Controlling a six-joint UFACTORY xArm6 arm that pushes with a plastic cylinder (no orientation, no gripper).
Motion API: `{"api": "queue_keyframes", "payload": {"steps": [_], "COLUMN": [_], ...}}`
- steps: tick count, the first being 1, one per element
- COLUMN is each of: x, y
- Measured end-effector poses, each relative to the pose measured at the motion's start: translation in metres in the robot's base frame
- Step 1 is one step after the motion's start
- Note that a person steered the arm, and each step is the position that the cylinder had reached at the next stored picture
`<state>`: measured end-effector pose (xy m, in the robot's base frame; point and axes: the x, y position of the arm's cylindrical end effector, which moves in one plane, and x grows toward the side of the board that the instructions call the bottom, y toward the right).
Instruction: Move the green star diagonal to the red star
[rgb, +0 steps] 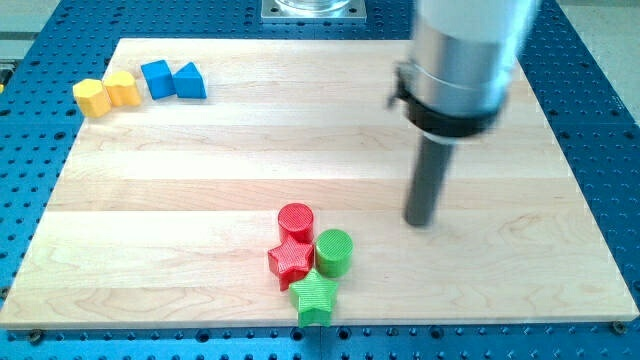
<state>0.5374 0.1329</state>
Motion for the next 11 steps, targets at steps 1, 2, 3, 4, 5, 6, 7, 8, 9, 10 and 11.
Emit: {"api": "queue_keyframes", "payload": {"steps": [1, 2, 3, 4, 5, 6, 7, 8, 9, 10, 11], "x": [0.073, 0.081, 0.081, 0.080, 0.082, 0.082, 0.082, 0.060, 0.023, -0.007, 0.044], "y": [0.039, 0.026, 0.003, -0.047, -0.097, -0.144, -0.195, -0.213, -0.248, -0.287, -0.365]}}
